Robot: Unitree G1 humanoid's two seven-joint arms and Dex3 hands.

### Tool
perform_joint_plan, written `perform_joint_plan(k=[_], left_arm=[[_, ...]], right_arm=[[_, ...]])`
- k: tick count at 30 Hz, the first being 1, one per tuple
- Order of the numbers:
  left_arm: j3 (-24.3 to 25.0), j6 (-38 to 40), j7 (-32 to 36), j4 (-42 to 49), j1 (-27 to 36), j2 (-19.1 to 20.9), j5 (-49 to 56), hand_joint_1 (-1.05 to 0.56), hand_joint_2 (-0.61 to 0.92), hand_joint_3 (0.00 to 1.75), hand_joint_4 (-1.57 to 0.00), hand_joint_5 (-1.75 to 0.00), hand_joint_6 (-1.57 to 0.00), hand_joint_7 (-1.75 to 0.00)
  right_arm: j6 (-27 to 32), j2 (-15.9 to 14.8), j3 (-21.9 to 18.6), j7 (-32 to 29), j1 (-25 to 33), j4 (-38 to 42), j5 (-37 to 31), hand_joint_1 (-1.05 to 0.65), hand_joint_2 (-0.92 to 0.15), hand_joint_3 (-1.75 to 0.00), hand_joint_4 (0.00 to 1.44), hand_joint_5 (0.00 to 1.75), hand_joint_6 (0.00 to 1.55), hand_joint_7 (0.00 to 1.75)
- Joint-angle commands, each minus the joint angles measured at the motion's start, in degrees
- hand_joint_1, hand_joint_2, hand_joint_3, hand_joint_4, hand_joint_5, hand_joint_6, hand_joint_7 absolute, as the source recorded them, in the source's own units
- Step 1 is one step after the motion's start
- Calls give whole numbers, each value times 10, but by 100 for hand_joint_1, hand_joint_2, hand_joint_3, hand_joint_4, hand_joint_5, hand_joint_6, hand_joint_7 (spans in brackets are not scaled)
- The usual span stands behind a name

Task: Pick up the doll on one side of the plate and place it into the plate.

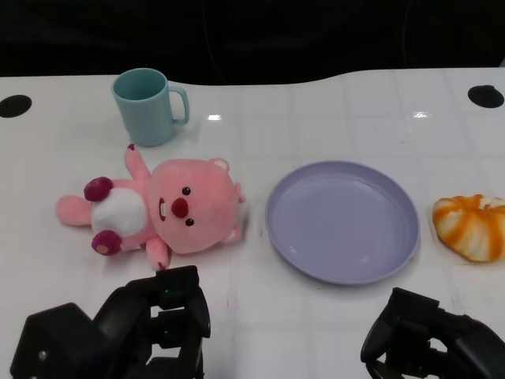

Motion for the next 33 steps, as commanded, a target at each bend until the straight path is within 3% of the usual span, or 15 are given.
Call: perform_joint_plan(k=[1, 13, 21, 25, 29, 33], left_arm=[[4, 3, -6, 1, -5, 7, 0, -4, 39, 149, -92, -175, -84, -164], [13, 5, -4, 8, -21, 2, -6, -5, 38, 149, -92, -175, -86, -160], [25, 24, 4, -6, -27, -7, -15, 0, 43, 138, -84, -159, -85, -127], [31, 10, 4, -7, -29, -2, -3, -4, 42, 130, -75, -151, -75, -118], [44, 1, 11, -10, -35, -1, 6, -16, 62, 76, -61, -135, -62, -94], [48, 1, 15, -14, -43, 2, 19, -22, 80, 35, -54, -117, -64, -60]], right_arm=[[0, -4, -4, 0, 0, 2, 5, -26, -78, -68, 71, 169, 57, 153], [6, -3, -2, -3, -6, 2, 4, -26, -81, -66, 70, 170, 54, 156], [9, 0, 1, -7, -12, 0, 2, -24, -84, -66, 67, 175, 50, 160], [11, 0, 5, -12, -12, -4, -3, -24, -84, -66, 67, 175, 50, 161], [7, 0, 6, -8, -11, 0, 1, -22, -84, -67, 67, 175, 49, 163], [9, -1, 5, -8, -13, 0, -1, -21, -84, -68, 66, 175, 48, 163]])
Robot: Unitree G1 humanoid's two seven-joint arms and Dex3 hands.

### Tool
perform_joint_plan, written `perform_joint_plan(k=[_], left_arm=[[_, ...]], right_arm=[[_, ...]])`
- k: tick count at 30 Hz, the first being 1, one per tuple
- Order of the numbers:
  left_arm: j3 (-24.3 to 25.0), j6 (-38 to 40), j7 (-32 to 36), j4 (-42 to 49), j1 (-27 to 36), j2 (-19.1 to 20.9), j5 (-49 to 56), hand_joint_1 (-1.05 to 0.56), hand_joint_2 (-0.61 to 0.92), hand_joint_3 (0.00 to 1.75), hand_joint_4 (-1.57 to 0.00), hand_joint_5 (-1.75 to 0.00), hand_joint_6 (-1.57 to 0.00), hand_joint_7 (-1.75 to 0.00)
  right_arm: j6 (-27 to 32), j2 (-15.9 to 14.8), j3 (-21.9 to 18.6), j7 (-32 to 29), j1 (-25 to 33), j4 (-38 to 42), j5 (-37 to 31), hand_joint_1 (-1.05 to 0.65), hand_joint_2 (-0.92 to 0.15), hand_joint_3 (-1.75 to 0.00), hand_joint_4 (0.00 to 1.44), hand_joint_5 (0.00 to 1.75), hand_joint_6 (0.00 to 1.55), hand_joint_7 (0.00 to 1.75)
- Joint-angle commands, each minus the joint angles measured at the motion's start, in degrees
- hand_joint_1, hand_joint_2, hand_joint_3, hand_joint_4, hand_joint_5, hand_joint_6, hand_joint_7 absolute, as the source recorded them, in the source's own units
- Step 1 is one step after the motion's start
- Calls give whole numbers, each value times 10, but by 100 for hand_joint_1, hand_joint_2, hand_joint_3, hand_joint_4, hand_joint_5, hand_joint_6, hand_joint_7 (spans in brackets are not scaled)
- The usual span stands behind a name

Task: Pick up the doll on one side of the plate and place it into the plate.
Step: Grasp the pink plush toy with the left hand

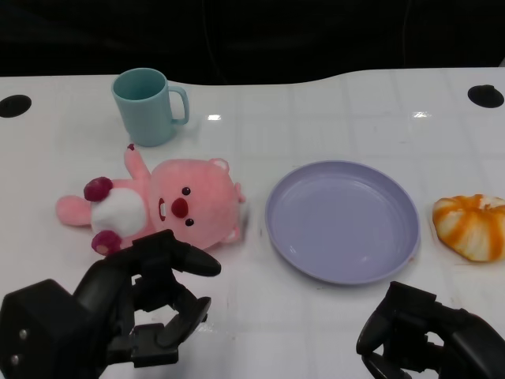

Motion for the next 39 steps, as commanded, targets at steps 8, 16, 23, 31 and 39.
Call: perform_joint_plan(k=[8, 16, 23, 31, 39], left_arm=[[-3, -39, 1, -16, -46, 62, 111, -45, 92, 10, -30, -79, -48, -20], [3, -16, -5, -7, -117, 146, 231, -55, 92, 7, -8, -69, -32, -7], [-21, 11, -35, 0, -162, 210, 336, -62, 92, 4, 0, -57, -25, -1], [-79, 28, -72, 50, -231, 243, 447, -64, 92, 2, 0, -31, -19, -1], [-132, 27, -80, 145, -302, 240, 518, -69, 92, 1, 0, -26, -19, 0]], right_arm=[[7, -1, -1, -3, -2, -4, 4, -22, -85, -68, 67, 175, 47, 165], [9, -1, -2, -2, -2, -3, 7, -22, -85, -68, 67, 175, 45, 167], [7, -1, -2, -2, 2, -5, 7, -23, -86, -67, 67, 175, 44, 168], [13, -2, -1, -2, 10, -16, 8, -21, -86, -67, 65, 175, 43, 168], [23, 2, 8, -10, 11, -24, 1, -22, -86, -67, 65, 175, 43, 169]])
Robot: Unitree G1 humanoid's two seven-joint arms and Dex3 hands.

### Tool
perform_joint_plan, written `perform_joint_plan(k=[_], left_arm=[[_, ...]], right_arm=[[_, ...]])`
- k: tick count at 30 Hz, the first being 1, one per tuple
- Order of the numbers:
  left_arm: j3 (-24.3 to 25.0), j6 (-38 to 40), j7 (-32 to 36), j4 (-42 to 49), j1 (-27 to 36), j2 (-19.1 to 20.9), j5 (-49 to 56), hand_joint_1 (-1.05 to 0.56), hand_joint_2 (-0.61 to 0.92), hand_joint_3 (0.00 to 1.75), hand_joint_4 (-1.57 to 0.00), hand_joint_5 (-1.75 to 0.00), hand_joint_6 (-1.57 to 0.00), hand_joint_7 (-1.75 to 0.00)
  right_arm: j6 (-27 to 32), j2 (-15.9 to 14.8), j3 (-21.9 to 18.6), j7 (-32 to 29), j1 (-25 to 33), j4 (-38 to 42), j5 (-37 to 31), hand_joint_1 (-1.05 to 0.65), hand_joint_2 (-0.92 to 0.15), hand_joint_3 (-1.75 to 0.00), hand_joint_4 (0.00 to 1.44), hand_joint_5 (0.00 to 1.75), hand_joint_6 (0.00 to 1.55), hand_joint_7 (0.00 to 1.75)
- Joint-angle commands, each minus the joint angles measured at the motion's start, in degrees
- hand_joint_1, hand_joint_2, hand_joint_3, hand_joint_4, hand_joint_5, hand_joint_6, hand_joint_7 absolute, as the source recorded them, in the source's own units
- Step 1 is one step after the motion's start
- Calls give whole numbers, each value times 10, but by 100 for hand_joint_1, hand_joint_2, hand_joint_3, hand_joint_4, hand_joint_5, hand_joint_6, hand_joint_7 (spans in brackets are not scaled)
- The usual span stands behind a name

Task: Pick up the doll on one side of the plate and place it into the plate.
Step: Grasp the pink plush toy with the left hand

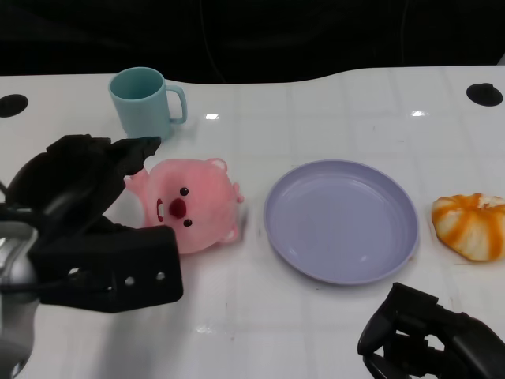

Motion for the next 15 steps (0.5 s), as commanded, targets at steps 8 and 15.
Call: perform_joint_plan(k=[8, 15], left_arm=[[-54, -3, -4, 158, -94, -13, 47, -69, 92, 0, -1, -22, -19, 0], [-84, -19, 12, 271, -146, -36, 52, -68, 91, 0, -1, -22, -19, 0]], right_arm=[[-2, -1, 14, -7, 0, -6, -7, -23, -86, -66, 66, 175, 43, 170], [-1, 6, 20, -11, 3, -7, -6, -23, -86, -66, 66, 175, 43, 170]])
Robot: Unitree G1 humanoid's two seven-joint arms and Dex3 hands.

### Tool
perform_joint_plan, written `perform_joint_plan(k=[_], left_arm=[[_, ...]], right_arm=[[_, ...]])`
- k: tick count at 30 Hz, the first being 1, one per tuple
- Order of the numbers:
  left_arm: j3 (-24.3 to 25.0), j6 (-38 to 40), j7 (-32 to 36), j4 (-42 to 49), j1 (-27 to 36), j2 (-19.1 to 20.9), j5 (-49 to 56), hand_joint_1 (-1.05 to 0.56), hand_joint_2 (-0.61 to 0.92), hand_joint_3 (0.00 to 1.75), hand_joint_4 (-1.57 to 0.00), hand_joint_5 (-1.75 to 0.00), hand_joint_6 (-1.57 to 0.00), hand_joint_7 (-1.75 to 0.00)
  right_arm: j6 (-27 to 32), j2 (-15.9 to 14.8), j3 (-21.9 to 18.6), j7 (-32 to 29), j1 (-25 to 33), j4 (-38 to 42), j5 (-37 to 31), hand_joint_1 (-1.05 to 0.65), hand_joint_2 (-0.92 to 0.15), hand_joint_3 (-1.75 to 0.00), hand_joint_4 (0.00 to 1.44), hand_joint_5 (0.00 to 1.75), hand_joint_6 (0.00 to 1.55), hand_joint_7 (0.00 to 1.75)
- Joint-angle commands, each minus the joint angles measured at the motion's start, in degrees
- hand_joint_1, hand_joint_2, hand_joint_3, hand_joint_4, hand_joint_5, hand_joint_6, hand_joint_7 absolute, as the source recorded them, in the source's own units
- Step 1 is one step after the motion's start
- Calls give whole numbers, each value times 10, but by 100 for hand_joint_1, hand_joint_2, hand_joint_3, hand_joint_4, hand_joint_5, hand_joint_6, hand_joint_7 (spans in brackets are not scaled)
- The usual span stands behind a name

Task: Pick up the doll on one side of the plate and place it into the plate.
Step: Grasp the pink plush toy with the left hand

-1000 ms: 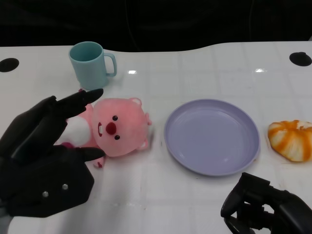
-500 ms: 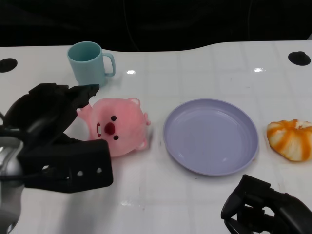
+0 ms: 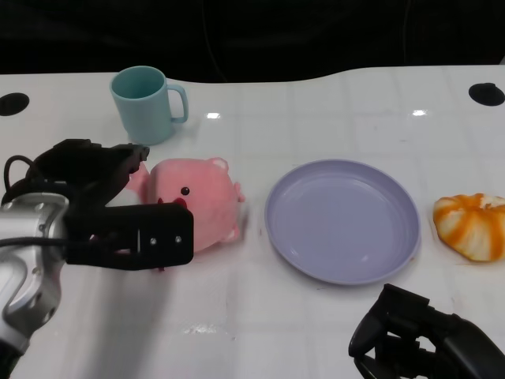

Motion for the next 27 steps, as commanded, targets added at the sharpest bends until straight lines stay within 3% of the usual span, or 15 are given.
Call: perform_joint_plan(k=[1, 15, 27], left_arm=[[-10, -10, 13, 49, -25, -5, 3, -67, 91, 0, -1, -22, -19, 0], [-45, -22, 44, 187, -68, -47, 1, -65, 91, 0, -4, -21, -21, -1], [-79, -81, 123, 397, -126, -94, -10, -58, 91, 0, -14, -17, -27, -2]], right_arm=[[-4, 0, 5, -4, 2, -1, -1, -23, -86, -66, 66, 175, 44, 170], [-9, -5, -10, 5, 10, -4, 14, -24, -85, -66, 65, 175, 43, 169], [-5, -11, -20, 13, 13, -2, 18, -23, -87, -64, 65, 175, 43, 167]])
